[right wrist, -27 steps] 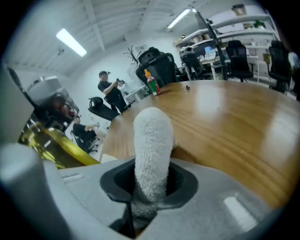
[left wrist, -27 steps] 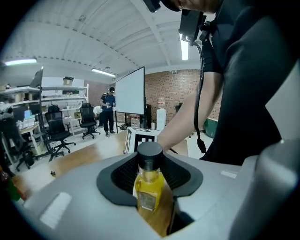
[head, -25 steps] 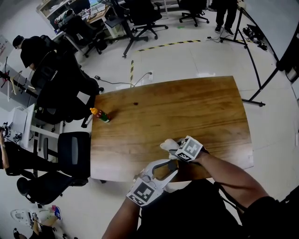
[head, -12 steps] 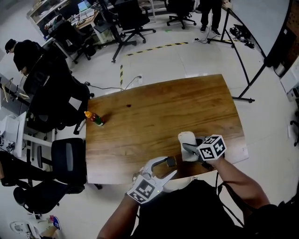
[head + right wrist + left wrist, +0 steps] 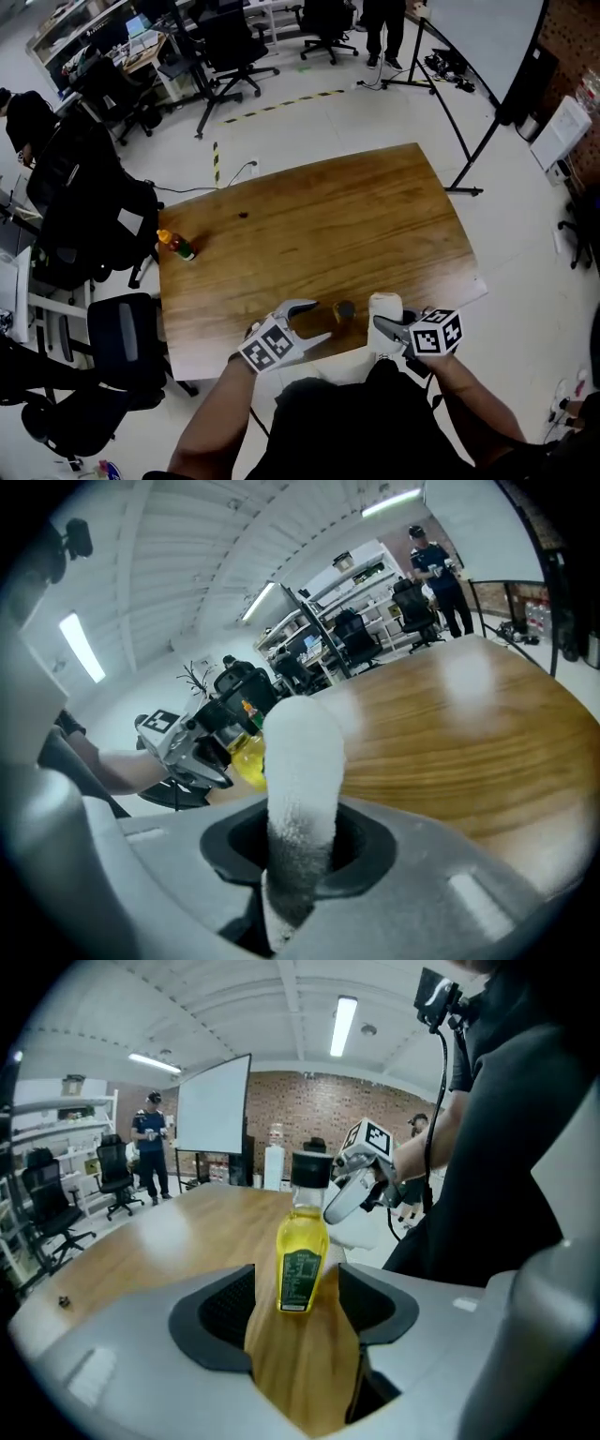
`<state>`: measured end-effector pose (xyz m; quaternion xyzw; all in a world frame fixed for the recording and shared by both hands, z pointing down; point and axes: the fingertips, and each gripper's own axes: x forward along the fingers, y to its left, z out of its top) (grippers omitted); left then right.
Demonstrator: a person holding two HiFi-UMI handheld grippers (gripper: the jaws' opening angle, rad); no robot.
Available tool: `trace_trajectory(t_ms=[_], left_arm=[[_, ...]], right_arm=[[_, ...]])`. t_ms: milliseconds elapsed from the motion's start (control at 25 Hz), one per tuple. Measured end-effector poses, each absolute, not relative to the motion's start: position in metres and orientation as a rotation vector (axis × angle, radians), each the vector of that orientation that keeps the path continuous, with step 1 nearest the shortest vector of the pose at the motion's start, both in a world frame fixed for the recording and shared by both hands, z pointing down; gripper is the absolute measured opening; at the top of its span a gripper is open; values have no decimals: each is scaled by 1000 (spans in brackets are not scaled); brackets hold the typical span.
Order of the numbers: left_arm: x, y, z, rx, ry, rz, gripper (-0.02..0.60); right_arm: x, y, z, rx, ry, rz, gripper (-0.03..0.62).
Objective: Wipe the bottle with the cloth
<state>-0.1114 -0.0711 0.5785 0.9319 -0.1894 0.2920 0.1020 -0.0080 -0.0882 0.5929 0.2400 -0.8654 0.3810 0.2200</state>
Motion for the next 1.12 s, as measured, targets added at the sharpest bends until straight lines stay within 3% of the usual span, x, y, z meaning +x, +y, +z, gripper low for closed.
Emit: trace_trajectory(t_ms=[440,760,960,1120], left_arm=[[-83,-75,584,2834,-349,867,293],[-82,-83,533,2926,-347,609,302],[-76,-90,514,2987,-132,573,298],[-70,-87,512,3000,61,623,238]], right_arm=[[-25,-50,579,804,-2394,1095,74],[-15,-54,576,857,-2378,1079,74],[-17,-55,575,908,-2373,1068,74],[-14,-52,575,967,-2371,1087,74]])
